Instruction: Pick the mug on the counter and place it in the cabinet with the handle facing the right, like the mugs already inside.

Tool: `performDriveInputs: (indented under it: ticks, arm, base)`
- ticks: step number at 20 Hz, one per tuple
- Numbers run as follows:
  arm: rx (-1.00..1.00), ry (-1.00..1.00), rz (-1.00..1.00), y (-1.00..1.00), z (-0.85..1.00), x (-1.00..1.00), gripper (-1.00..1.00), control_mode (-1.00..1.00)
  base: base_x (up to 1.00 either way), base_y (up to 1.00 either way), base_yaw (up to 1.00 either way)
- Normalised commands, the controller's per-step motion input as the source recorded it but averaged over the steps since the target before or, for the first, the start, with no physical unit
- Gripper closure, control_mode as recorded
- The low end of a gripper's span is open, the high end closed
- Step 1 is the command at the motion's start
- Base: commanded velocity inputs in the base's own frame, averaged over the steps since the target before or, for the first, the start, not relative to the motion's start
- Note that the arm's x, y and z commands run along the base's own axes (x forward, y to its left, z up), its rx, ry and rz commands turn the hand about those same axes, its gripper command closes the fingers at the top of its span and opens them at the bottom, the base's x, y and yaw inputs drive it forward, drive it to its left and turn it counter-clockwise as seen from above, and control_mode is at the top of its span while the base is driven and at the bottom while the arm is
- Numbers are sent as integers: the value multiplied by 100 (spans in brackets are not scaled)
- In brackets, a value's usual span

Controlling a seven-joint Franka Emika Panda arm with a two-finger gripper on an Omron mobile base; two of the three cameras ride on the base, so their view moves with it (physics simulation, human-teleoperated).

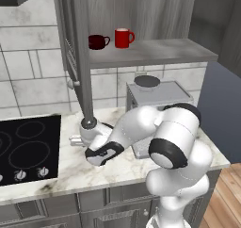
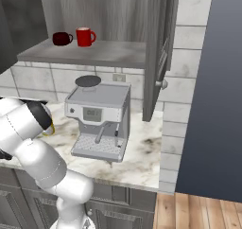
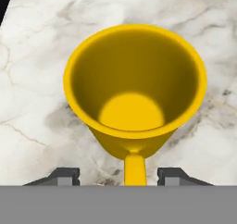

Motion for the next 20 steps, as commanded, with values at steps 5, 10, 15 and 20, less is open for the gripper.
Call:
performDriveInputs:
  ticks: [5,10,15,20]
  arm:
    - [0,0,-2,-6,0,-2,100,-100]
    - [0,0,0,-25,7,-2,100,-100]
    - [0,0,11,-12,39,-28,100,-100]
    - [0,-2,21,-46,24,-35,100,-100]
  base:
    - [0,0,0]
    - [0,0,0]
    - [0,0,0]
    - [0,0,0]
